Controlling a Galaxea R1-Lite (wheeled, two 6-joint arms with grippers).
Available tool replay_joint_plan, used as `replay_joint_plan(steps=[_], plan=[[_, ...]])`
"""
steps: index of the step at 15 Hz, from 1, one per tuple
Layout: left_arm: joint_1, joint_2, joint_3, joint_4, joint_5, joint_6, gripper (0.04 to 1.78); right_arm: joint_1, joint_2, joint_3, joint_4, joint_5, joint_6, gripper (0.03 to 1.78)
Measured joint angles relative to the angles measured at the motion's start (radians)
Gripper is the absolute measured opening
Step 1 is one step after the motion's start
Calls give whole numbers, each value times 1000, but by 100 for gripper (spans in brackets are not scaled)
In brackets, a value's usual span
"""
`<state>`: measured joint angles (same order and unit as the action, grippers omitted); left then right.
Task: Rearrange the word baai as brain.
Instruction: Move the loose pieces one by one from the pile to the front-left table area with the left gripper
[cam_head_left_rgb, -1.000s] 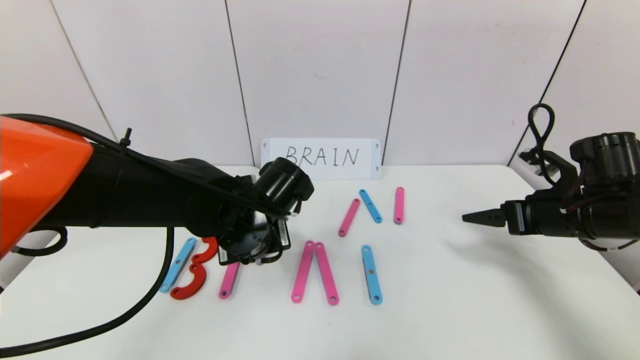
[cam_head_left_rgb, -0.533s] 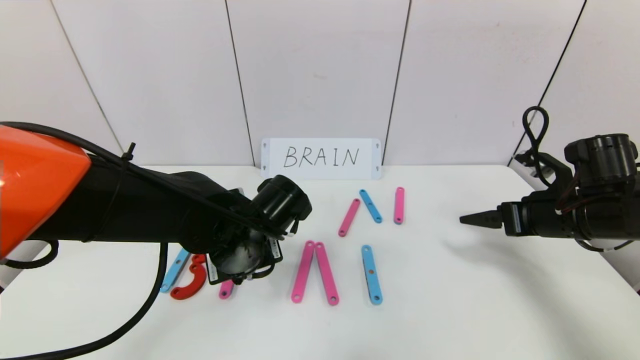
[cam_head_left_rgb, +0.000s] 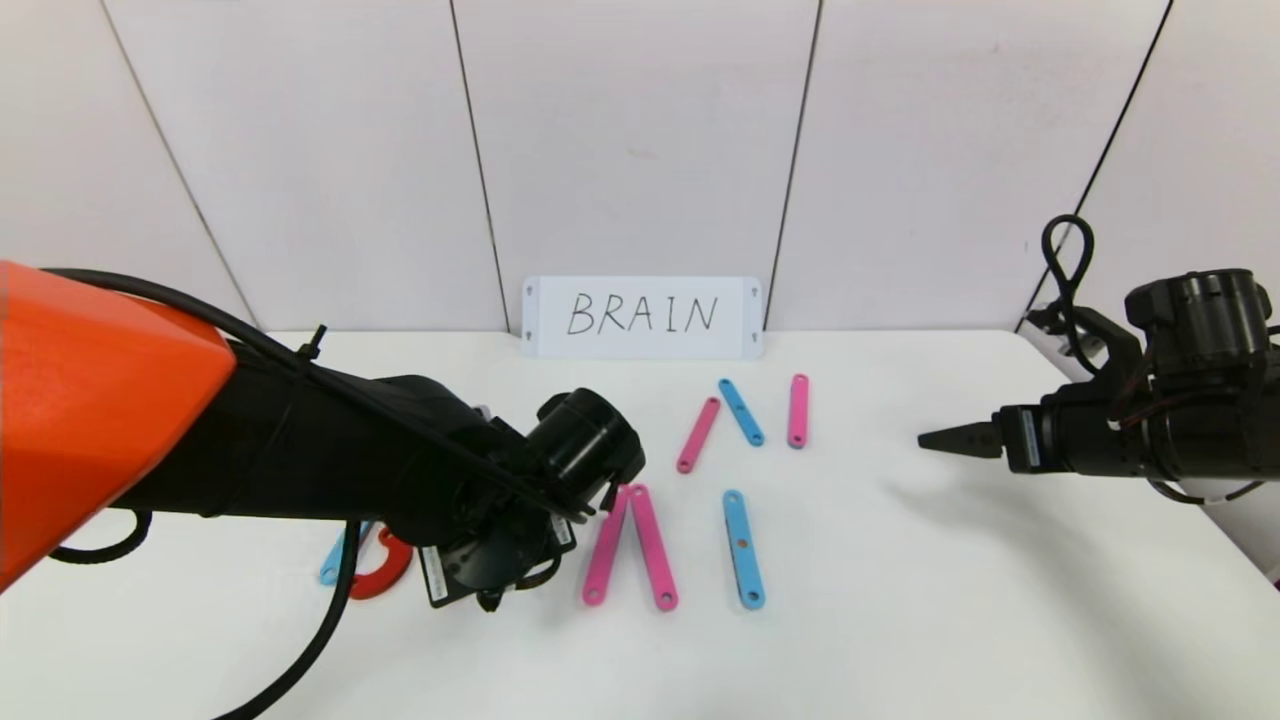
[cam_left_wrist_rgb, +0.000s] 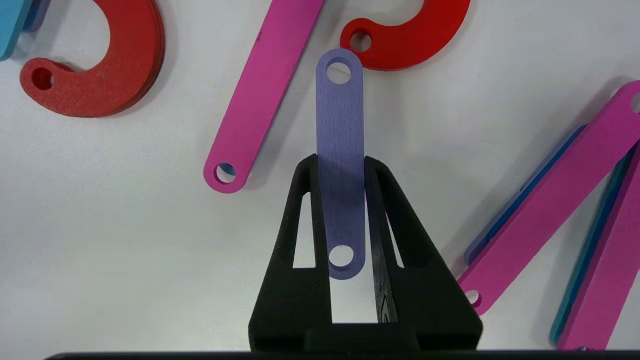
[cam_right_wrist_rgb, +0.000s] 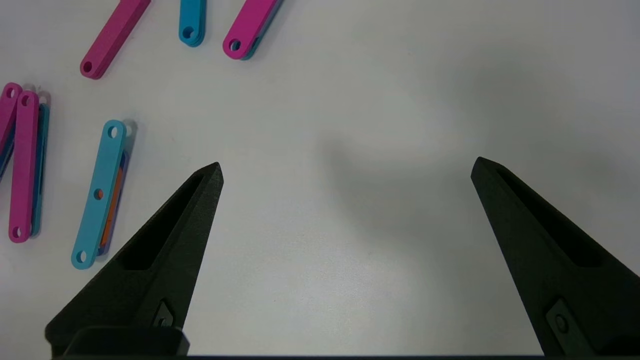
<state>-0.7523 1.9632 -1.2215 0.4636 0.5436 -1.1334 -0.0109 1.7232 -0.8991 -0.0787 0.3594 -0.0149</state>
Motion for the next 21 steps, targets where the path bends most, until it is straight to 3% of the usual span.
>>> replay_joint_plan(steps=[16,18,21], plan=[[-5,44,-4,-9,4,-36,29,0,3,0,1,0,0,174],[-4,46,-4,-11,21,-35,40,0,3,0,1,0,0,174],[-5,49,-4,-12,24,-32,76,0,3,0,1,0,0,174]])
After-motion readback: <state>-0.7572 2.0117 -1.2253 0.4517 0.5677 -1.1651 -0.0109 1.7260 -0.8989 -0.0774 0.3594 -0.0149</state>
